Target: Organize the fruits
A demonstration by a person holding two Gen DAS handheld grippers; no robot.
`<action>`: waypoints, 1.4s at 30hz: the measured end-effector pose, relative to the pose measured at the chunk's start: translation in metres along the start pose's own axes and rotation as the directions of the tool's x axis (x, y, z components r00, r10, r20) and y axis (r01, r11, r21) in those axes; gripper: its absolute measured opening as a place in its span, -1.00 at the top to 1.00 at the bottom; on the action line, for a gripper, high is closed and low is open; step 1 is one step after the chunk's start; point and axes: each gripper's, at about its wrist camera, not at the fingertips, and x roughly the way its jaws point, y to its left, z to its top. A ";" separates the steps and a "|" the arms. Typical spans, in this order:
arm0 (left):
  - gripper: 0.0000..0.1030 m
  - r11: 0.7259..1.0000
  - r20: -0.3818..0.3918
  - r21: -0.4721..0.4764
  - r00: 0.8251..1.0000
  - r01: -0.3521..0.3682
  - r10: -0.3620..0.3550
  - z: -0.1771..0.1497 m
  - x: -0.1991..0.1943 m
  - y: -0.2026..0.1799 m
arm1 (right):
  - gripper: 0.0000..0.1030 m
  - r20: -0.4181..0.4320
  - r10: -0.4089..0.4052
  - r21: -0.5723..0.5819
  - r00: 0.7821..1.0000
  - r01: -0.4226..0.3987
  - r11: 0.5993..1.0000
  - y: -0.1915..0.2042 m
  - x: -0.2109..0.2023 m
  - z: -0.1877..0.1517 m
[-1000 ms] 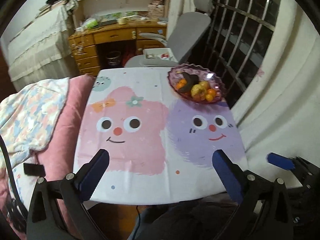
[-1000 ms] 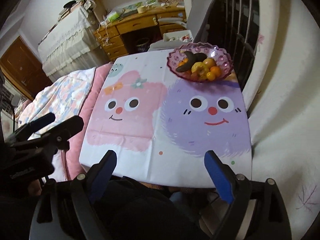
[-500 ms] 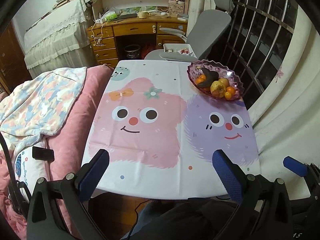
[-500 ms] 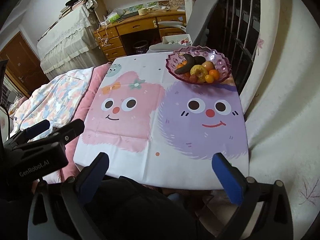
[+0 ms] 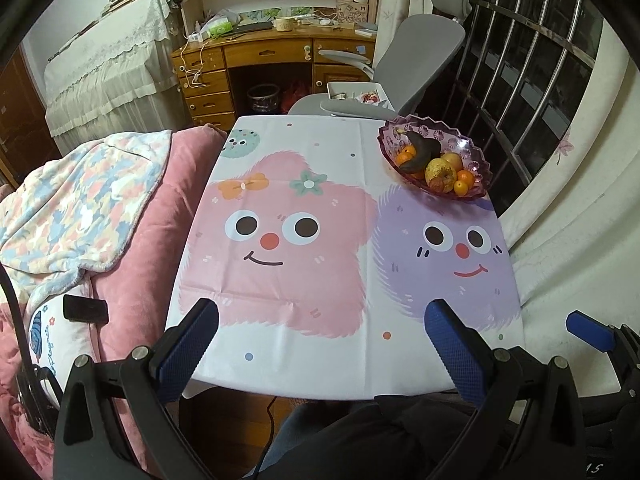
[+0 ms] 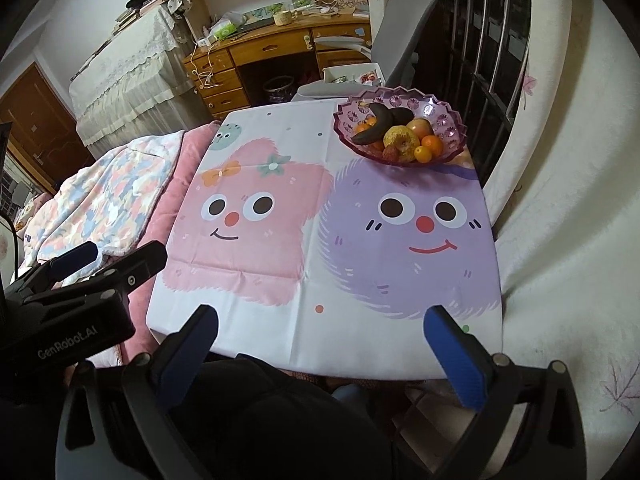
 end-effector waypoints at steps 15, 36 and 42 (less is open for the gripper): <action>-0.99 1.000 0.004 0.020 1.000 -0.002 0.002 0.012 0.006 0.001 | -1.00 -0.003 0.002 0.004 1.000 -0.002 1.000 0.001 0.003 0.004; -0.99 1.000 0.012 0.004 1.000 -0.012 0.012 0.017 0.004 -0.003 | -1.00 0.001 0.003 -0.004 1.000 -0.003 1.000 0.005 0.004 0.009; -0.99 1.000 0.016 0.002 1.000 -0.019 0.019 0.016 0.004 -0.004 | -1.00 0.000 0.004 -0.003 1.000 -0.004 1.000 0.005 0.004 0.009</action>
